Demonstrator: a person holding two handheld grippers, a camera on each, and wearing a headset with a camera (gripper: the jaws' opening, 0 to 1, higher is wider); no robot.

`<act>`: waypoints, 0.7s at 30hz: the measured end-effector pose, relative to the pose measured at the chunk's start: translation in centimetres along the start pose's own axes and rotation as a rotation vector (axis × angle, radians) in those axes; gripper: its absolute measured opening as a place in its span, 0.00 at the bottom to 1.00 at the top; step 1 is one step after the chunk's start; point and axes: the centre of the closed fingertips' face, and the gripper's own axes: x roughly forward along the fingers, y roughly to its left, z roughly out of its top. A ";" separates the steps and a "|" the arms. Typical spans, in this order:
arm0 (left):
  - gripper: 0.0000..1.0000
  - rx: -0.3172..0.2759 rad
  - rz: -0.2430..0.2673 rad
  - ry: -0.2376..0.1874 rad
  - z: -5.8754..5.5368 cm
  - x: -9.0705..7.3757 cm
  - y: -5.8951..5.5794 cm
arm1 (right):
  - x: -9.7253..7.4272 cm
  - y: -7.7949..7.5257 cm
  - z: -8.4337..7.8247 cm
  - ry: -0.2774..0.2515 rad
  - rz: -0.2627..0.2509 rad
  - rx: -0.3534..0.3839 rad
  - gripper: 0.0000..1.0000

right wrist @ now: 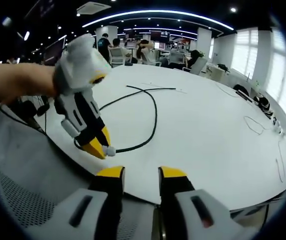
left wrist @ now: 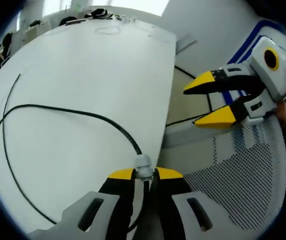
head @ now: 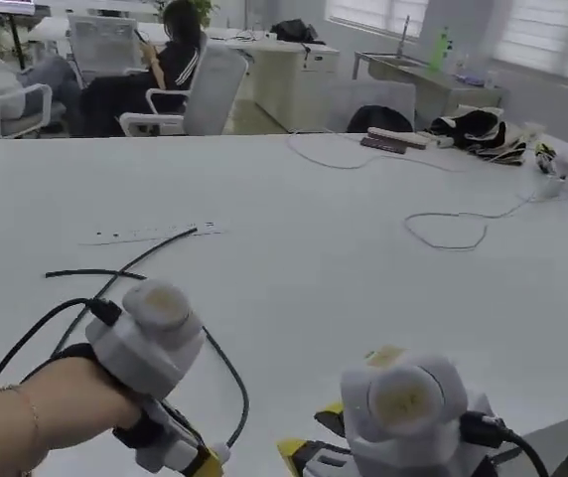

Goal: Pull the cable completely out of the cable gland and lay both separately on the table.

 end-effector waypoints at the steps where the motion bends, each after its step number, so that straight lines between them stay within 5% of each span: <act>1: 0.17 0.007 0.009 -0.008 -0.2 -1.0 -0.2 | 0.0 0.0 0.0 0.002 0.001 -0.001 0.27; 8: 0.17 0.006 0.113 -0.104 -1.1 -6.0 -0.1 | 0.0 0.3 -0.1 0.004 0.020 -0.015 0.26; 12: 0.17 0.004 0.150 -0.113 -2.7 -7.7 -0.5 | 0.0 0.5 -0.2 0.014 0.029 -0.022 0.27; 16: 0.17 0.088 0.234 -0.146 -3.3 -9.4 -0.3 | -0.1 0.6 -0.2 0.015 0.028 -0.022 0.26; 21: 0.17 0.113 0.306 -0.151 -4.6 -11.5 -0.6 | -0.1 0.8 -0.4 0.026 0.034 -0.033 0.26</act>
